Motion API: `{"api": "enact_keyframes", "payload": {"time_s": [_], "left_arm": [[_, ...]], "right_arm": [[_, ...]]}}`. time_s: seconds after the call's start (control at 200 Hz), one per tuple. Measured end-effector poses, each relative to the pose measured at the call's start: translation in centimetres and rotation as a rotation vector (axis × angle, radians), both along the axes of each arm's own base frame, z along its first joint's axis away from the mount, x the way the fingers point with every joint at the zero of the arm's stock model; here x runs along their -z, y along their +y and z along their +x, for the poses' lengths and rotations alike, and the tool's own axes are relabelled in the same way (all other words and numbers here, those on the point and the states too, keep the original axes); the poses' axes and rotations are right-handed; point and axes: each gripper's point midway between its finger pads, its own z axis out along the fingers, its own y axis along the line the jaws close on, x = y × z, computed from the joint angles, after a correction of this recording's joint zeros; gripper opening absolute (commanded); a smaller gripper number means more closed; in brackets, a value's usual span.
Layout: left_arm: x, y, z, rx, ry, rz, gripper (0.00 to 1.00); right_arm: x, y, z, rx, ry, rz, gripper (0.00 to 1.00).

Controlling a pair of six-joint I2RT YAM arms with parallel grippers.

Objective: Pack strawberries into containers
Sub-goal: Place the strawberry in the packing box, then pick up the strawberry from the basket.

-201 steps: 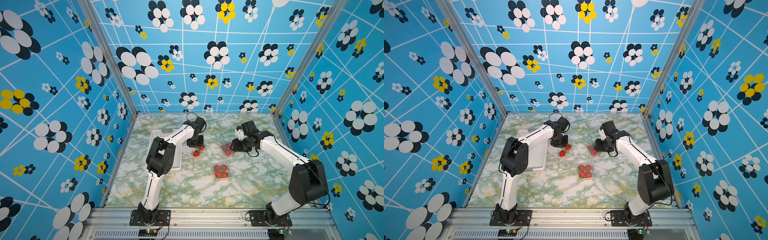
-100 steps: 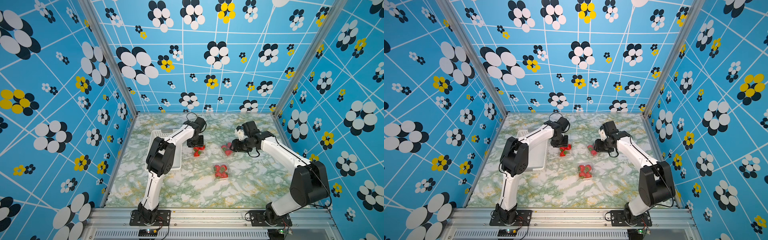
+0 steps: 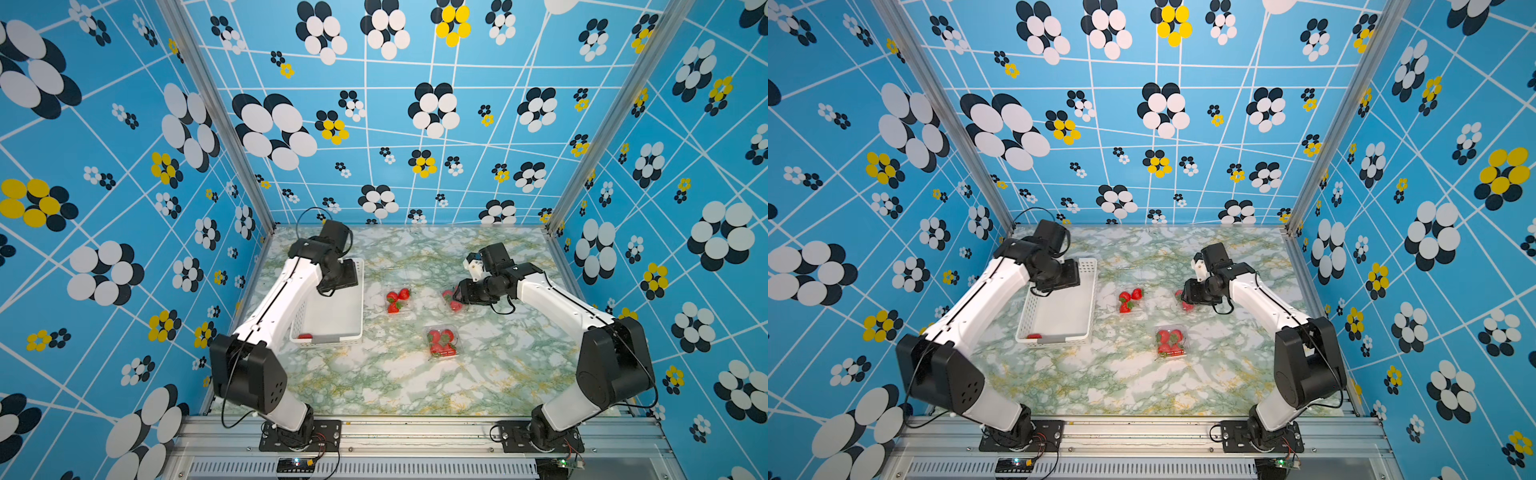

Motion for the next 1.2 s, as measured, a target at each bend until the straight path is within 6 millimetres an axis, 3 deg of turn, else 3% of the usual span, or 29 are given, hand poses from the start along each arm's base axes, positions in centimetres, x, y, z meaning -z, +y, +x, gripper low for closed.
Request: {"api": "enact_keyframes", "payload": {"time_s": [0.12, 0.315, 0.605, 0.775, 1.199], "left_arm": [[3.1, 2.4, -3.3, -0.022, 0.139, 0.043, 0.62], [8.3, 4.5, -6.4, -0.036, 0.330, 0.100, 0.64], [10.3, 7.3, -6.8, -0.111, 0.391, 0.104, 0.64], [12.3, 7.4, -7.5, -0.119, 0.457, 0.088, 0.67], [13.3, 8.2, -7.8, -0.181, 0.461, 0.031, 0.64]], "right_arm": [[-0.2, 1.1, -0.3, -0.024, -0.007, 0.016, 0.51], [-0.3, 2.2, -0.6, -0.052, -0.014, 0.026, 0.51], [-0.2, 2.2, -0.6, -0.051, -0.012, 0.027, 0.51], [-0.2, 2.2, -0.7, -0.051, -0.010, 0.026, 0.51], [0.4, 2.2, -0.8, -0.052, 0.004, 0.021, 0.51]]}}
